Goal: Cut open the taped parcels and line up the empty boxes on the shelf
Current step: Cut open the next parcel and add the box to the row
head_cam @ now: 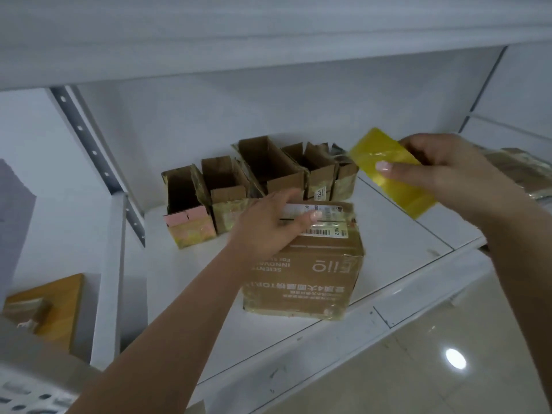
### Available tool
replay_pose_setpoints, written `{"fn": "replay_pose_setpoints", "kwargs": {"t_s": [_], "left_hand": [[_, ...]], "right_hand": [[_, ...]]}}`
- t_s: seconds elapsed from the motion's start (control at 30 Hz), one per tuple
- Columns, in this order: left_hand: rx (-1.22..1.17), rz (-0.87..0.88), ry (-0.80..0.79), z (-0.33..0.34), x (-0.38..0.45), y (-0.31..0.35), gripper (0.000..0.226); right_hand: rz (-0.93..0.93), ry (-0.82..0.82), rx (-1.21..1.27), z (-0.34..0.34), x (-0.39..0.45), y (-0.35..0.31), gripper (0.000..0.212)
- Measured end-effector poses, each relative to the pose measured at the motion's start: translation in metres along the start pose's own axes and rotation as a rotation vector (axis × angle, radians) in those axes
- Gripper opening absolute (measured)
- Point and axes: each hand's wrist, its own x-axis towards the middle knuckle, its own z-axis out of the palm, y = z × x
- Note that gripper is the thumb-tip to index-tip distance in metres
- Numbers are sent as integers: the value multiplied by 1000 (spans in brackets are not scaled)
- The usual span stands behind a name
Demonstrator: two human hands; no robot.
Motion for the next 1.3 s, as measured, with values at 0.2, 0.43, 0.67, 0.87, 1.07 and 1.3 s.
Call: {"fn": "replay_pose_setpoints", "kwargs": {"t_s": [0.2,0.43,0.67,0.87,1.07,1.3], "left_hand": [[-421,172,114,-2,-11,-7,91],[-710,67,86,-7,-17,-13,71],[-759,38,136,-2,-10,-19,50],[-781,26,196,-2,-10,-20,50],[-852,5,178,-6,-10,-19,44],[-839,-32,398,-6,-12,-12,47]], "right_hand": [[-100,-227,-136,57,-2,-30,29],[-158,-266,-257,81,8,-32,42],[-110,-418,-339,81,13,-31,74],[-119,-625,-389,59,11,-13,57],[-182,-581,-176,44,13,-19,39],[-179,-466,-114,37,31,-31,53]]}}
